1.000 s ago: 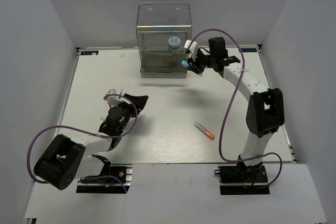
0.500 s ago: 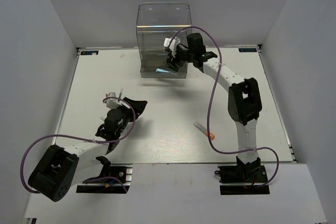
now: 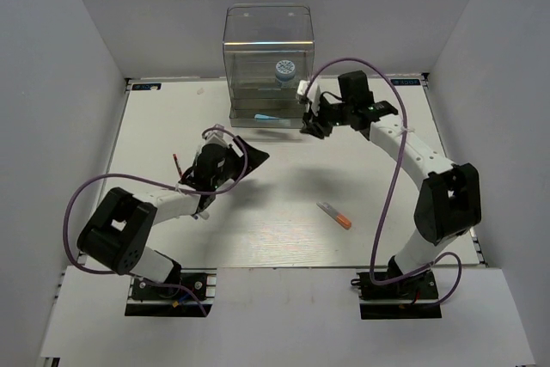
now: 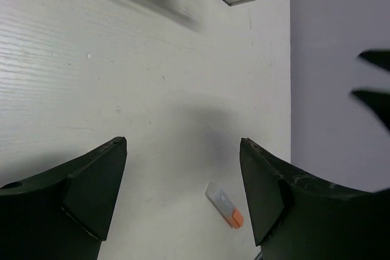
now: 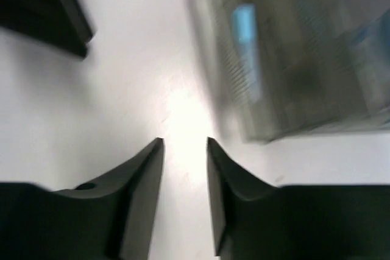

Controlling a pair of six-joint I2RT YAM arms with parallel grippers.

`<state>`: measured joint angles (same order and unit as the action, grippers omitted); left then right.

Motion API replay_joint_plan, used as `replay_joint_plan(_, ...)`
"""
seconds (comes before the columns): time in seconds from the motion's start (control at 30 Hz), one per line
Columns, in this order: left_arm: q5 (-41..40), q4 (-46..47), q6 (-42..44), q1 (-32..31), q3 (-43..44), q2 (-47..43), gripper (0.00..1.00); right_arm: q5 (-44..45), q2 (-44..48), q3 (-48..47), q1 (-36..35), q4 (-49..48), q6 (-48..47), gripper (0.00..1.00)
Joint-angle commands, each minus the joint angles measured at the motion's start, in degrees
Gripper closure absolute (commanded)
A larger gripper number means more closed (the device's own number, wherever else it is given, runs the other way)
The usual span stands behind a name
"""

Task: Sort the stationery into containers
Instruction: Pick up the pen from the center of the board.

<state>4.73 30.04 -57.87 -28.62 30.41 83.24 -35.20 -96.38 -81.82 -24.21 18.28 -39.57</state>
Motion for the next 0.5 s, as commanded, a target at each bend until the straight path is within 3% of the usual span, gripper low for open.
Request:
replay_joint_plan(0.0, 2.83, -6.21, 5.03, -1.0, 5.35, 0.43, 0.15, -0.57, 1.01, 5.35, 0.39, 18.69, -4.19, 0.57)
replay_joint_plan(0.07, 1.17, -11.3, 6.79, -1.0, 7.11, 0.43, 0.14, 0.3, 2.5, 7.63, 0.13, 24.76, -4.9, 0.44)
replay_joint_plan(0.17, -3.22, -20.44, 8.12, -1.0, 9.83, -2.02, 0.13, 1.36, 5.31, 16.23, -0.31, 26.1, -5.95, 0.32)
replay_joint_plan(0.37, -13.95, -39.76, 9.34, -0.29, 15.99, -6.95, 0.01, 4.7, 7.61, 25.48, -0.93, 22.59, -2.79, 0.3)
replay_joint_plan(0.47, -16.33, -42.52, 9.35, 0.23, 16.61, -9.58, 0.01, 7.59, 7.17, 27.68, -1.89, 20.93, -0.25, 0.28)
